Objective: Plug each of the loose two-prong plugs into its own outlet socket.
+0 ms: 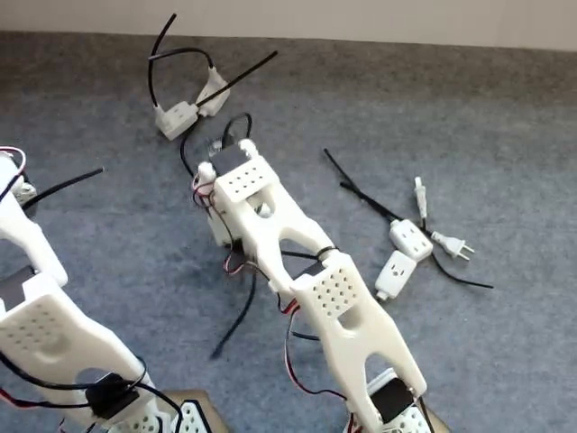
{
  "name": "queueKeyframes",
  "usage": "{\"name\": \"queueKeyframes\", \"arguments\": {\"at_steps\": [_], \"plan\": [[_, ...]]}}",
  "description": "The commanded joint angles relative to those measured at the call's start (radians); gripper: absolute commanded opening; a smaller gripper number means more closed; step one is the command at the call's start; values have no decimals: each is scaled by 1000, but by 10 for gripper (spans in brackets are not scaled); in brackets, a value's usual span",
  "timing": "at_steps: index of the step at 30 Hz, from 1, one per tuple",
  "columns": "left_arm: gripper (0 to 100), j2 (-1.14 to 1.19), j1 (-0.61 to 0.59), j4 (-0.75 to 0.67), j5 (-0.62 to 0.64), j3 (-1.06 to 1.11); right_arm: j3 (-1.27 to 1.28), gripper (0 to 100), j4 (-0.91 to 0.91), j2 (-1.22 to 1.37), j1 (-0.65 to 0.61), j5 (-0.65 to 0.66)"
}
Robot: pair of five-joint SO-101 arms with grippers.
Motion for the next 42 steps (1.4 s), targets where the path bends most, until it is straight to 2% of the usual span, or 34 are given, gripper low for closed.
{"name": "queueKeyframes", "arguments": {"at_steps": [1,7,9,12,17,19,31,42], "plan": [[7,-12,27,-14,-8,-8,-154,116,7,-16,42,199],[7,-12,42,-37,-8,-2,-176,116,7,-13,47,476],[7,-12,42,-37,-8,-2,-145,116,7,-15,47,519],[7,-12,42,-37,-18,-2,-124,142,-1,-15,48,525],[7,-12,42,-37,-83,-2,-130,359,7,-16,48,529],[7,-12,42,-37,-83,-2,-133,398,7,-24,48,529],[7,-12,48,-37,-84,-7,-176,396,42,-59,159,529],[7,-24,311,-35,-84,-15,-200,396,53,-251,277,529]]}}
